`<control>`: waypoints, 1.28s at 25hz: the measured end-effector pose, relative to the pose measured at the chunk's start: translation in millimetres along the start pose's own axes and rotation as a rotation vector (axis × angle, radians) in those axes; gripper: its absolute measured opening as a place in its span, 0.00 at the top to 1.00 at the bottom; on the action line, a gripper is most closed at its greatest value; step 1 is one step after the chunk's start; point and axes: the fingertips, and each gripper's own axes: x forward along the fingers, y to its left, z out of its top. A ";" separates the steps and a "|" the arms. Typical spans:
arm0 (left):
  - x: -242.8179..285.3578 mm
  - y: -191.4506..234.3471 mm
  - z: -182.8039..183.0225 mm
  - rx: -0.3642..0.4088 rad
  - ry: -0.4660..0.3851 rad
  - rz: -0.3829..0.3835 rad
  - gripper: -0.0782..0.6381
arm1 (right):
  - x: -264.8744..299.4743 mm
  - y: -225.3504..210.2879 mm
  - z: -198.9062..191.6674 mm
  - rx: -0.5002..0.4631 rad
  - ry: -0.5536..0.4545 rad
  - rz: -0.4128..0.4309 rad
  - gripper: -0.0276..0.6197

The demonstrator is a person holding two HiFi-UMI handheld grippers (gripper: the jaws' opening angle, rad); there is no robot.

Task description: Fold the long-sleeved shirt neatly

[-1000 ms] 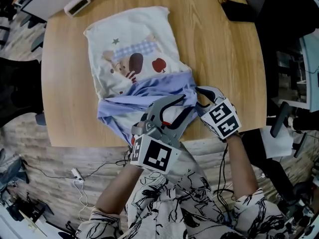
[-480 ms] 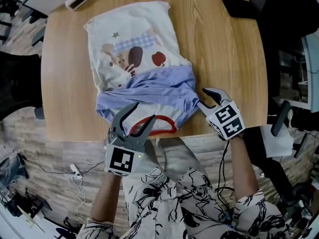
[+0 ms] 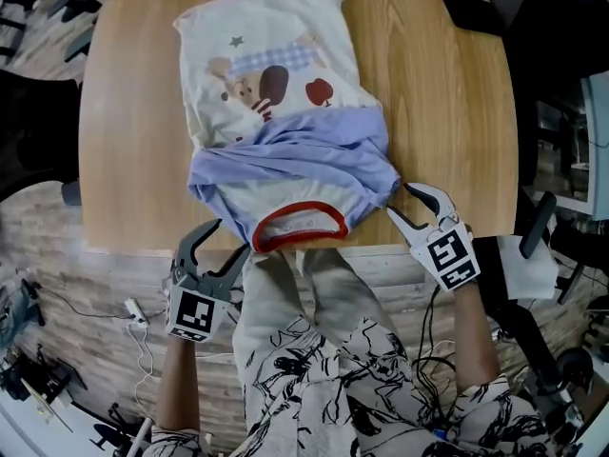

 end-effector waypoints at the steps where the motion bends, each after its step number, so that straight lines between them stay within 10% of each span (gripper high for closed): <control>1: 0.7 -8.4 -7.3 0.037 0.014 -0.032 0.53 | -2.8 5.2 0.8 -0.021 -0.013 0.001 0.62; 10: 21.1 -51.2 -58.8 0.349 0.132 -0.215 0.50 | 8.2 95.4 -9.1 -0.463 -0.016 0.254 0.45; 19: 10.4 37.9 -87.1 0.584 0.184 -0.023 0.42 | 24.2 45.3 -4.4 -0.774 -0.039 0.024 0.23; 32: 26.5 113.0 -81.2 0.793 0.241 -0.063 0.40 | 51.5 22.7 2.5 -0.730 -0.127 0.205 0.21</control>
